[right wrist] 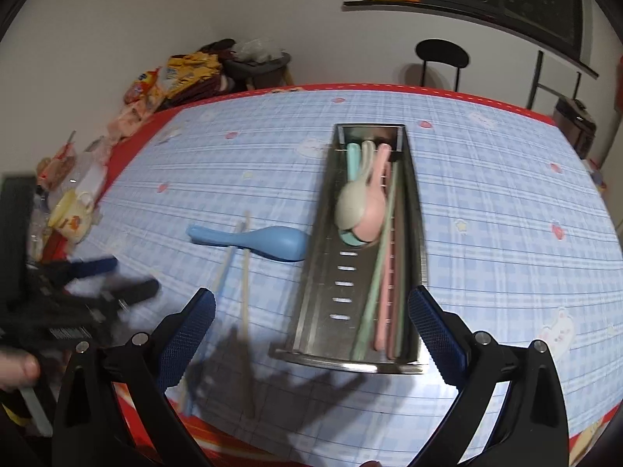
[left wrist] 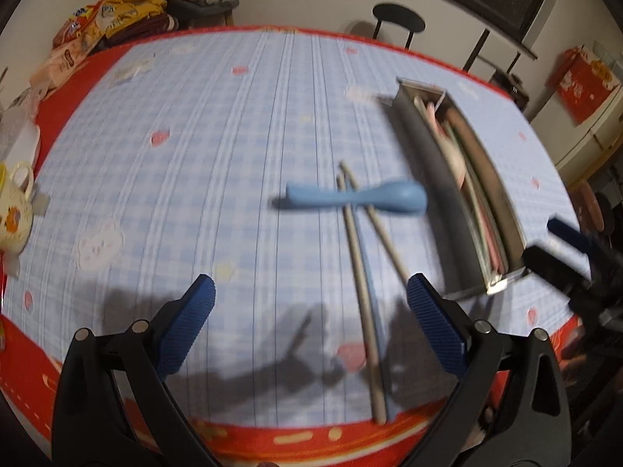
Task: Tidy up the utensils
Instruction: 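Move both open tools back to the blue spoon and cream chopsticks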
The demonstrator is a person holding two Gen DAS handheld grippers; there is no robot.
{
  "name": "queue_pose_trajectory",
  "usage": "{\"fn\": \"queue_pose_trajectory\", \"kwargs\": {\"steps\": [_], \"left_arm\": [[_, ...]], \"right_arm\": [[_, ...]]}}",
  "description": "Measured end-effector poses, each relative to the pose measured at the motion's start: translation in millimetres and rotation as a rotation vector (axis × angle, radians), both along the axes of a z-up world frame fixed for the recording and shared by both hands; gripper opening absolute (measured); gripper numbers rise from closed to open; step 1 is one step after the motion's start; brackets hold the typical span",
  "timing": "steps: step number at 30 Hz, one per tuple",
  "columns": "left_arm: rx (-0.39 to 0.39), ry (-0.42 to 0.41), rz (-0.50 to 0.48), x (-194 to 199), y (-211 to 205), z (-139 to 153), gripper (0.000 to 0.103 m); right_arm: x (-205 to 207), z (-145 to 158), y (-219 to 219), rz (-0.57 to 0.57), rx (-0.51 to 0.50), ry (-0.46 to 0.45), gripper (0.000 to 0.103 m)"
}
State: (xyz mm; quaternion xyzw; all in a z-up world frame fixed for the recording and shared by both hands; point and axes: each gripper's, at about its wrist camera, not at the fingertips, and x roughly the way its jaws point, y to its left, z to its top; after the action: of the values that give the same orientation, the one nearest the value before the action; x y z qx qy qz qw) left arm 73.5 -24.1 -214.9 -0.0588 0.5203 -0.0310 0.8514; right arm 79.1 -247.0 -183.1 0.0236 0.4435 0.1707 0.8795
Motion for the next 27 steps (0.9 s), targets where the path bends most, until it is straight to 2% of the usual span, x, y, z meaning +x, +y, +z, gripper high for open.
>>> {"fn": "queue_pose_trajectory", "kwargs": {"steps": [5,10,11,12,14,15,17,20,25,27], "left_arm": [[-0.03,0.044,-0.015,-13.4,-2.1,-10.2,0.097],[-0.05,0.034,0.015,-23.3,2.4,-11.8,0.097],[-0.053,0.033,0.018,-23.7,2.5,-11.4,0.096],[-0.058,0.031,0.02,-25.0,3.9,-11.4,0.096],[-0.065,0.032,0.025,-25.3,5.7,-10.3,0.092],[-0.07,0.037,0.03,-25.1,6.9,-10.7,0.089],[-0.077,0.048,0.039,-23.6,9.3,-11.7,0.077],[-0.1,0.063,0.054,-22.9,14.2,-15.6,0.072],[-0.128,0.074,0.028,-23.5,12.1,-20.3,0.051],[-0.13,0.074,0.015,-24.2,10.4,-21.2,0.045]], "right_arm": [[-4.5,-2.2,6.4,0.053,0.01,0.021,0.097],[-12.9,-5.2,4.4,0.089,0.034,0.025,0.097],[-14.9,-6.1,4.0,0.103,0.038,0.027,0.094],[-16.6,-6.9,4.2,0.121,0.042,0.03,0.091],[-20.4,-9.1,6.4,0.153,0.036,0.037,0.067],[-23.4,-11.4,9.2,0.173,0.019,0.042,0.06],[-29.0,-15.7,14.9,0.213,-0.001,0.05,0.039],[-36.0,-22.1,26.0,0.273,-0.014,0.07,0.022],[-39.5,-37.4,45.4,0.343,-0.041,0.108,0.019],[-36.9,-46.6,51.9,0.347,-0.062,0.126,0.019]]}}
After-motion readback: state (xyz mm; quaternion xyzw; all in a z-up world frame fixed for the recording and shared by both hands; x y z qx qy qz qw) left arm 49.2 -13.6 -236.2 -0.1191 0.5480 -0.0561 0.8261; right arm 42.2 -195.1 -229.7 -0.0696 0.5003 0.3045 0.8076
